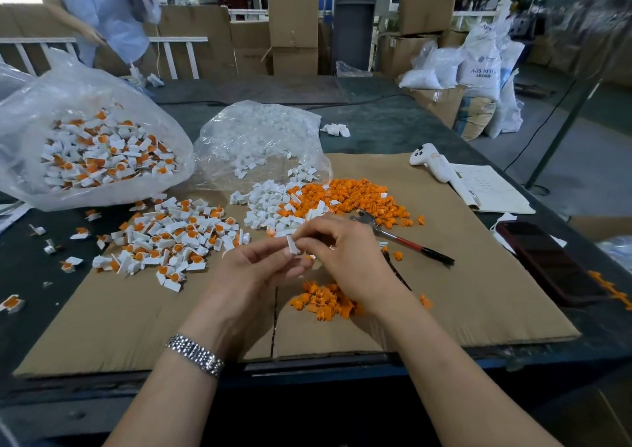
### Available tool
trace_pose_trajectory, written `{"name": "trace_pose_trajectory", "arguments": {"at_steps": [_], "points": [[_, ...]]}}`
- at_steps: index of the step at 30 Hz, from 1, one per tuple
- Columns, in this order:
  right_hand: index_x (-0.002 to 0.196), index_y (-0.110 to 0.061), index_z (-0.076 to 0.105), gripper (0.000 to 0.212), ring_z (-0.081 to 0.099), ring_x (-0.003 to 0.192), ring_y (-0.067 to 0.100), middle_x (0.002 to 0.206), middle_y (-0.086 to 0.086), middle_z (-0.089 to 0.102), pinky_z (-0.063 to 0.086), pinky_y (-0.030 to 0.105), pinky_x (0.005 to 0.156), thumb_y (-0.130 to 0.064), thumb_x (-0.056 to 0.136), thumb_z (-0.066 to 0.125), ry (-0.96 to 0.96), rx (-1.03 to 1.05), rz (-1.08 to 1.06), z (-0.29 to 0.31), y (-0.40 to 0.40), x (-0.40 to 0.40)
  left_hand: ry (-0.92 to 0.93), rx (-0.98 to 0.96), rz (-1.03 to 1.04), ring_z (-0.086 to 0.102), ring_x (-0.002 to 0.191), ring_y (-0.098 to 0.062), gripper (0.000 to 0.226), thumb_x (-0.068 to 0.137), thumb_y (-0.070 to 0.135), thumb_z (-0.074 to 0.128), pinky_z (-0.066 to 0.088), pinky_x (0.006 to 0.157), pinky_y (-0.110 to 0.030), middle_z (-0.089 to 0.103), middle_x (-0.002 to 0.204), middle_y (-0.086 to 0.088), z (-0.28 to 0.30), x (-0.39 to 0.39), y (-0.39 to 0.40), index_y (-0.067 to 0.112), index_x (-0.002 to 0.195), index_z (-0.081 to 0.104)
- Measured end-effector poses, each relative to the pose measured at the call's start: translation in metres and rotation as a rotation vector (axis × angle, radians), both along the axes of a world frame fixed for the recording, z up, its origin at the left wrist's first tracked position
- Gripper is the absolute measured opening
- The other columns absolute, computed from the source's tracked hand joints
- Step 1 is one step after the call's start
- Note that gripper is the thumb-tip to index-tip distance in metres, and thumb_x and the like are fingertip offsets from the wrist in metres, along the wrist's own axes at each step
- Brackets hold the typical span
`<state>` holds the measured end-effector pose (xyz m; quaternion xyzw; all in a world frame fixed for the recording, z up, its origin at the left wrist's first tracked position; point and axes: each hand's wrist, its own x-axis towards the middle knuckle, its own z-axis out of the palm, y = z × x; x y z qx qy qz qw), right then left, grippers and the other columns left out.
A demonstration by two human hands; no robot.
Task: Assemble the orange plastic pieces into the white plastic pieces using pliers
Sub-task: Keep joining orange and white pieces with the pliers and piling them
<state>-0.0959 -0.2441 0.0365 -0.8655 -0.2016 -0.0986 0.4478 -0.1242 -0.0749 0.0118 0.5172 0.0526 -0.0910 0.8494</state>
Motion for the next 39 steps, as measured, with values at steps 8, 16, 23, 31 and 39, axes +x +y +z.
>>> {"name": "trace_pose_trajectory", "arguments": {"at_steps": [8,16,23,31,39], "points": [[0.11,-0.021,0.073,0.016,0.066,0.091,0.006,0.098,-0.005,0.07,0.056,0.028,0.087,-0.018,0.096,0.066,0.089,0.051,-0.007,0.006,0.003,-0.006,-0.156,0.17,0.126,0.077,0.098,-0.027,0.029,0.083,0.006,0.071,0.06,0.077,-0.021,0.078,0.107,-0.017,0.006,-0.002,-0.002,0.003,0.112,0.075],[0.113,-0.015,0.074,0.022,0.067,0.089,0.006,0.095,-0.004,0.072,0.056,0.028,0.087,-0.016,0.091,0.073,0.003,0.008,0.062,0.011,-0.005,-0.011,-0.113,0.056,0.123,0.077,0.092,-0.029,0.022,0.08,0.001,0.072,0.061,0.075,-0.024,0.075,0.105,-0.026,0.008,-0.005,0.002,0.0,0.102,0.077],[0.113,-0.011,0.074,0.022,0.065,0.09,0.012,0.1,0.001,0.069,0.055,0.034,0.087,-0.015,0.091,0.073,-0.129,-0.021,0.028,0.01,-0.002,-0.015,-0.122,-0.036,0.102,0.076,0.1,-0.032,0.017,0.078,0.011,0.079,0.061,0.084,-0.03,0.077,0.103,-0.021,0.008,-0.007,0.003,0.006,0.095,0.082],[0.116,-0.011,0.073,0.023,0.063,0.091,0.012,0.1,0.004,0.068,0.053,0.031,0.087,-0.012,0.092,0.071,-0.143,-0.039,0.02,0.006,0.005,-0.021,-0.074,0.099,0.167,0.074,0.074,-0.019,0.025,0.07,0.017,0.082,0.059,0.066,-0.021,0.077,0.086,-0.013,0.012,-0.007,0.005,0.006,0.093,0.083],[0.117,-0.014,0.072,0.024,0.062,0.093,0.009,0.102,0.002,0.068,0.052,0.028,0.088,-0.015,0.094,0.069,-0.136,-0.065,0.013,0.008,0.006,-0.021,-0.087,0.099,0.195,0.076,0.076,-0.023,0.023,0.072,0.012,0.082,0.06,0.069,-0.022,0.078,0.089,-0.019,0.011,-0.009,0.003,0.004,0.093,0.083]]}}
